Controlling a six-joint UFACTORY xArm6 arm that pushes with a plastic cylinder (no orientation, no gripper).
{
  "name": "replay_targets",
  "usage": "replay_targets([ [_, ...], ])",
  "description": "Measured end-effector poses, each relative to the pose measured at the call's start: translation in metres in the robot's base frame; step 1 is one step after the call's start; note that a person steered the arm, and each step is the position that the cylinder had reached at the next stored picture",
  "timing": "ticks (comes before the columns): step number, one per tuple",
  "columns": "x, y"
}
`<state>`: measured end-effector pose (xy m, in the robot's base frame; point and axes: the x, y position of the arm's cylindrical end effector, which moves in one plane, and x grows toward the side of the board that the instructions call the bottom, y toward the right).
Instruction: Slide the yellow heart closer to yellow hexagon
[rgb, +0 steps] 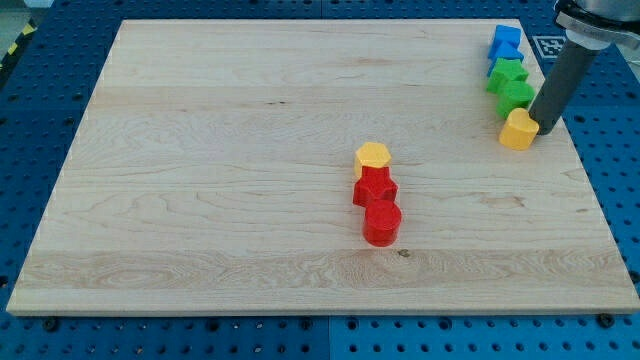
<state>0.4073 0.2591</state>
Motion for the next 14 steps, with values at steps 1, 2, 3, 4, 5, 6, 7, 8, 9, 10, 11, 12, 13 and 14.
replay_targets([
  [1,0.000,-0.002],
  [2,0.000,-0.004],
  [3,0.002,-0.004],
  [4,0.011,-0.009],
  [5,0.011,-0.013],
  [6,0.011,-0.020],
  [7,0.011,-0.031],
  [8,0.012,-0.063],
  [9,0.012,-0.079],
  [10,0.012,-0.102],
  [11,0.012,-0.124],
  [12,0.012,-0.143],
  [13,0.012,-0.160],
  [14,0.012,-0.172],
])
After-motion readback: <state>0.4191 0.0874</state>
